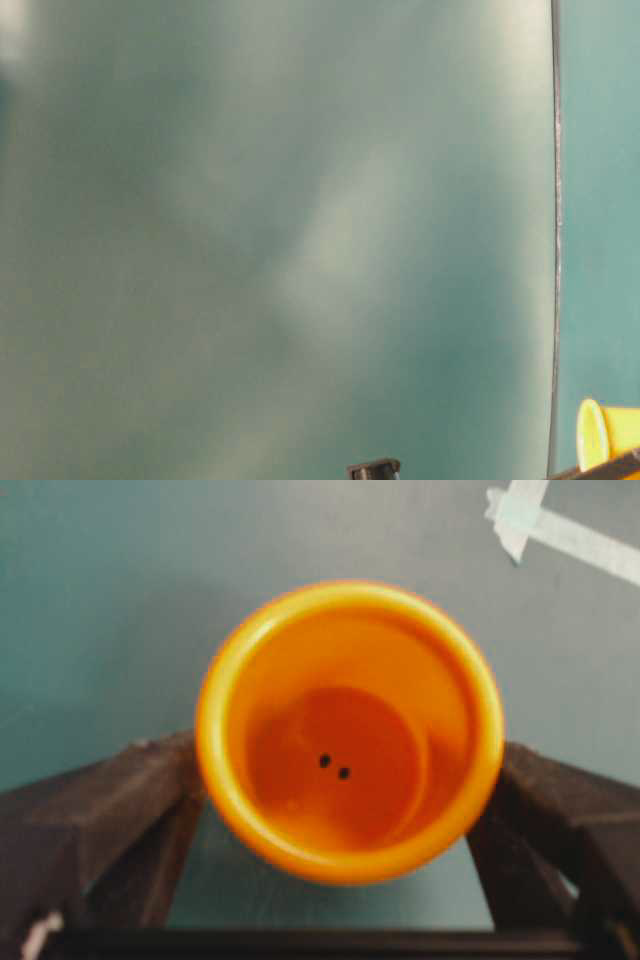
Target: Move the cup toward the block with left arm.
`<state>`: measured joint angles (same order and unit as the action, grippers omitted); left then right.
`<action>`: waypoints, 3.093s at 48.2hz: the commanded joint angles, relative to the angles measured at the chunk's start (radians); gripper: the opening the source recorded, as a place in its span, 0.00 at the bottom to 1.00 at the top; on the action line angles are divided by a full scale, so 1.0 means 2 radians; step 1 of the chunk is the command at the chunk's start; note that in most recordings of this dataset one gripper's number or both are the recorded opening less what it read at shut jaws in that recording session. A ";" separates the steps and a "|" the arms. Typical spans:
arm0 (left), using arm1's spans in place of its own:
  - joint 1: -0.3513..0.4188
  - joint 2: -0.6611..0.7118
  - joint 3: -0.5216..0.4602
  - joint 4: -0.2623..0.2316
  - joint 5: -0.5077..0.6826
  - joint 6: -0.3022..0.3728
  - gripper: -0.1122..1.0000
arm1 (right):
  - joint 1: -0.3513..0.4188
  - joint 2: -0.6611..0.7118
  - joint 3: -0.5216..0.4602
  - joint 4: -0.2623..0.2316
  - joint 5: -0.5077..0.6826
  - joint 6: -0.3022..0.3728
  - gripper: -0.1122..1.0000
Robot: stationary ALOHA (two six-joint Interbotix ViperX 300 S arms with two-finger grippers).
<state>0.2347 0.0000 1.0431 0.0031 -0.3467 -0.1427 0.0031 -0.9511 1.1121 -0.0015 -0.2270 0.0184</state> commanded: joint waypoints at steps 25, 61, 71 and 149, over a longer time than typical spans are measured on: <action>-0.007 0.003 -0.068 0.002 0.010 0.004 0.71 | 0.001 0.002 -0.015 0.002 -0.002 0.001 0.10; -0.054 0.089 -0.342 0.006 0.201 0.011 0.71 | 0.001 0.002 -0.016 0.002 -0.002 0.000 0.10; -0.063 0.117 -0.400 0.008 0.225 0.012 0.71 | 0.001 0.002 -0.016 0.002 -0.002 0.000 0.10; -0.090 0.189 -0.489 0.011 0.224 0.081 0.70 | 0.001 0.002 -0.021 0.002 -0.002 0.001 0.10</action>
<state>0.0583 0.3958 0.0890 0.0215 0.1120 0.0184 0.0031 -0.9495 1.1029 0.0000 -0.2270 0.0184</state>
